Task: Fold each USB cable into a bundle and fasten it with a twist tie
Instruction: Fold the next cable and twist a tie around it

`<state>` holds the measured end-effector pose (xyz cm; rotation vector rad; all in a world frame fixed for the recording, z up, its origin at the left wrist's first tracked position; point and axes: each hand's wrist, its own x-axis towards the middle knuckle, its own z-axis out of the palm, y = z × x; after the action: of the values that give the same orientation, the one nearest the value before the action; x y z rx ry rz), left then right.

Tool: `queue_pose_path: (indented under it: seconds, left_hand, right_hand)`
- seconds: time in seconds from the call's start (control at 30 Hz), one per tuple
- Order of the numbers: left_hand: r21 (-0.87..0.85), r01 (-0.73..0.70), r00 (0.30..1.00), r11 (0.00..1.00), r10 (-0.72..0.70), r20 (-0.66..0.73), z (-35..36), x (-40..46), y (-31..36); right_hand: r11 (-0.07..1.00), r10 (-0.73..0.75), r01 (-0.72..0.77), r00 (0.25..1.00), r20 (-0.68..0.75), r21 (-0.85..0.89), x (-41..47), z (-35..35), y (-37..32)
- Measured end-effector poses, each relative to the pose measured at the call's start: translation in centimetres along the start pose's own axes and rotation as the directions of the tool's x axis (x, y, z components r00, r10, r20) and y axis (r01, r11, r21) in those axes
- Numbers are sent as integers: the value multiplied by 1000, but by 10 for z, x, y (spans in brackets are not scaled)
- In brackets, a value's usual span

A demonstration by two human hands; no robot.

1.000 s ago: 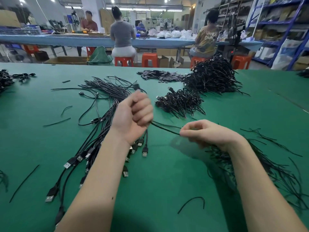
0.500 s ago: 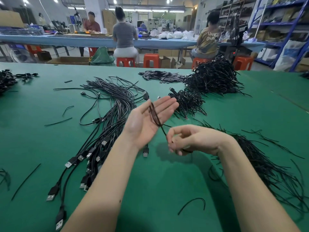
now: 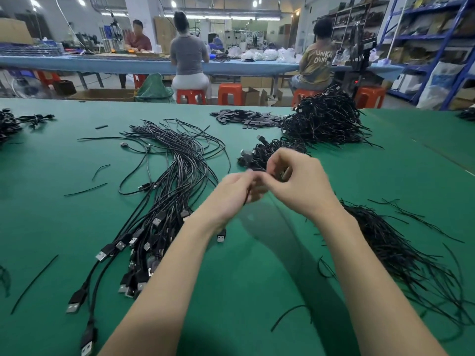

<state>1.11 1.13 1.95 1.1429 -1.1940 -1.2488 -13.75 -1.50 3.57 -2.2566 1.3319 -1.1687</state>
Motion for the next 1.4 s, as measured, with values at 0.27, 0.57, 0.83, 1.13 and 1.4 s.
queue_pose_path:
  seconds: [0.27,0.57,0.83,1.13,1.4]
  left_hand:
    - [-605,42,969,795,116,219,-35,-10,16]
    - [189,157,947,969,-202,249,-8,-6,-5]
    - [-595,22,1000,803,-18,12,-14,1,-1]
    - [-413,26,996,910,13,91,-18,-7,5]
    - [-462,-12,999,887,33,38,-13,-4,-1]
  right_hand:
    - [919,268,-392,687,676,34,-15,11,18]
    - [975,146,-165,981,-131,-146,-3,3,10]
    - [747,-11,-459,715,699,481,-11,1,4]
    - [752,273,-566,732,624,336,-9,-9,30]
    - [849,300,-502,718,628,168,-13,-2,28]
